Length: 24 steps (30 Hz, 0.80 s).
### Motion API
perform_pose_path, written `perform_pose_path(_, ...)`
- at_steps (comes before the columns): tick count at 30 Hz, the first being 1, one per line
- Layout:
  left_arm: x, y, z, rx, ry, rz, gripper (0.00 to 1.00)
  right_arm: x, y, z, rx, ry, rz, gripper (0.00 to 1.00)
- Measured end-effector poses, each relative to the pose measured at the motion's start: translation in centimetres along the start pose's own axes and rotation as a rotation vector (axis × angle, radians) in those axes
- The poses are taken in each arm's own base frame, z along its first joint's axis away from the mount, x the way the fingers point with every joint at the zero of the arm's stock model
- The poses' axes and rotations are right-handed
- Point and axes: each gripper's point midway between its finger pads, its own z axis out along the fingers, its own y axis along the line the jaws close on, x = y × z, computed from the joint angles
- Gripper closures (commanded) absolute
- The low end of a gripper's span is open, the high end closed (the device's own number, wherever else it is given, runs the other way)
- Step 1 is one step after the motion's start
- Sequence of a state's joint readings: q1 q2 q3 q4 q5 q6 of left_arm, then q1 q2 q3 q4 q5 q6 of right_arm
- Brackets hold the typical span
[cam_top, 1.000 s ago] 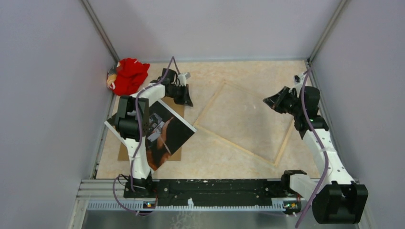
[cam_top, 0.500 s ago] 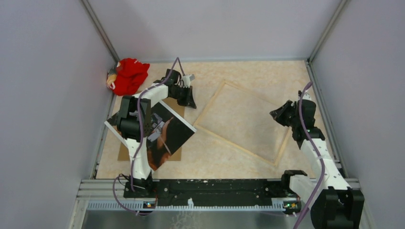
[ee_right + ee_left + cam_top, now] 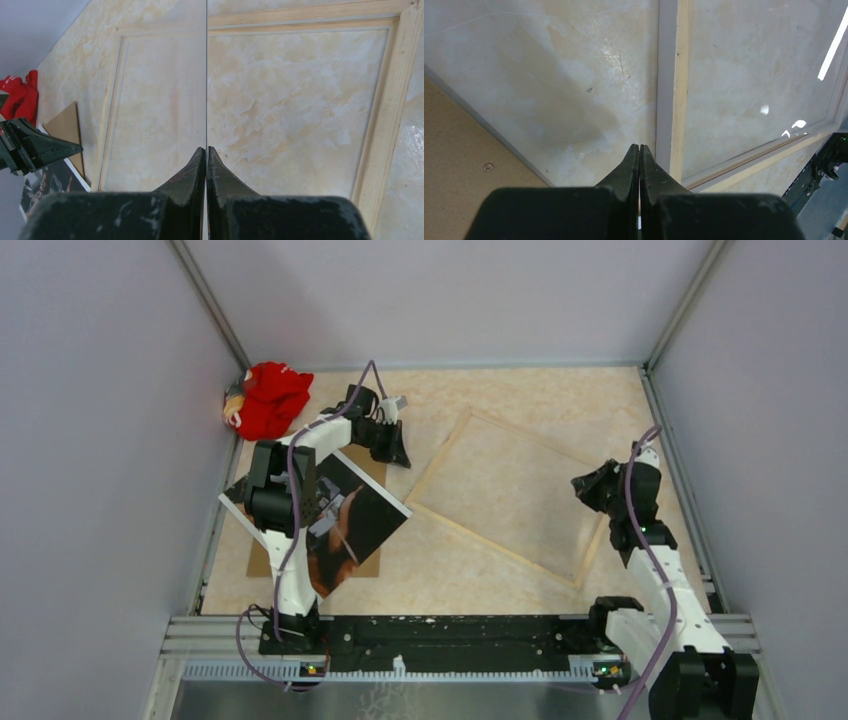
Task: Put the photo into the frame
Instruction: Pick up the photo frame item from the photo frame.
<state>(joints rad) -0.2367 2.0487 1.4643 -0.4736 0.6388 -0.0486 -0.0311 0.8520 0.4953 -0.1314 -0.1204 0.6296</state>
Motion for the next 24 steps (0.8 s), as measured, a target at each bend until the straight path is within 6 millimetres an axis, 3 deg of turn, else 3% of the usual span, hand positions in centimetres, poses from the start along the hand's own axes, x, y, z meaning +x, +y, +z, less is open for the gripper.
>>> perform_pose_path(18,0.0,-0.1,0.1,0.002,0.001,0.010,0.99,0.3,-1.1,0.0,0.028,-0.009,0.069,1.00)
perform_pose_path(24,0.4,-1.3,0.6,0.027,0.017,0.040,0.99,1.2,-1.2,0.4,0.028,0.045,0.144,1.00)
